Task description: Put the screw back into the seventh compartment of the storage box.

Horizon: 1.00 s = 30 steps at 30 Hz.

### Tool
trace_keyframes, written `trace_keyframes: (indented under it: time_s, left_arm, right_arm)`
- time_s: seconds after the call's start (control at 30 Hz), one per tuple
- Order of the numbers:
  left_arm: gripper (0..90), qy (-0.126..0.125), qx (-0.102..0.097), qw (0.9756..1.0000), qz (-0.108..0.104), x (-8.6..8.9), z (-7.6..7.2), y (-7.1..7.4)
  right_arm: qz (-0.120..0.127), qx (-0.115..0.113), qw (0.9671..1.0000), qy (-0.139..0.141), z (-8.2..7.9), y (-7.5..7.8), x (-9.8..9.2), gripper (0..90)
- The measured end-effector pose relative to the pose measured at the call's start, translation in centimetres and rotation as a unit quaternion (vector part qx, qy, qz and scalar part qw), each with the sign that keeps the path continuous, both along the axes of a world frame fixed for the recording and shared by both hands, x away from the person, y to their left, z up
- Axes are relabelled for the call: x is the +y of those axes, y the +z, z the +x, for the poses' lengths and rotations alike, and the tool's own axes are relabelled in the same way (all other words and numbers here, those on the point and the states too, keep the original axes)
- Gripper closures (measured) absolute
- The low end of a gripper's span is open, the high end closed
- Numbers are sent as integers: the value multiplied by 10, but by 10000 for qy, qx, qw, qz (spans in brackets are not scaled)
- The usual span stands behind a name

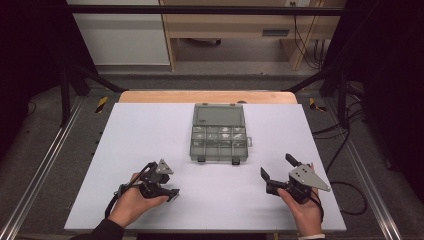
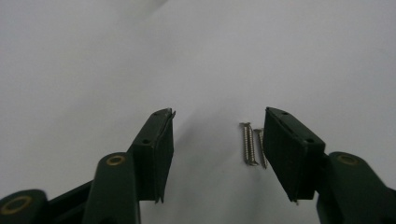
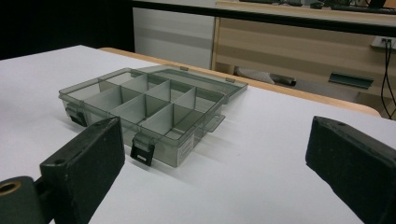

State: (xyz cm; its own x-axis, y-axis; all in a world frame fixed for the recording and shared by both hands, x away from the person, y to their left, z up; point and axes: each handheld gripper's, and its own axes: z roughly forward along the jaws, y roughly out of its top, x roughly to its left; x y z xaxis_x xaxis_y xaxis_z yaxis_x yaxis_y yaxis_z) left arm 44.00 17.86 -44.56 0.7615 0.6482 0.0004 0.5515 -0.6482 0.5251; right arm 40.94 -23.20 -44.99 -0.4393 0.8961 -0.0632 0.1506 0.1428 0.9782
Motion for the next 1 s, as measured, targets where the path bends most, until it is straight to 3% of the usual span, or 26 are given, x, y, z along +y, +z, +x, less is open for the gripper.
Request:
trace_keyframes:
  time_s: [0.43, 1.0]
  left_arm:
    - [689, -28, 325, 9995, -55, -4, 3, -1]
    - [775, -46, 468, 9988, 103, -12, 8, -7]
  right_arm:
    - [8, 19, 10000, 16, 0, 0, 0, 49]
    - [33, 35, 10000, 40, 0, 0, 1, 50]
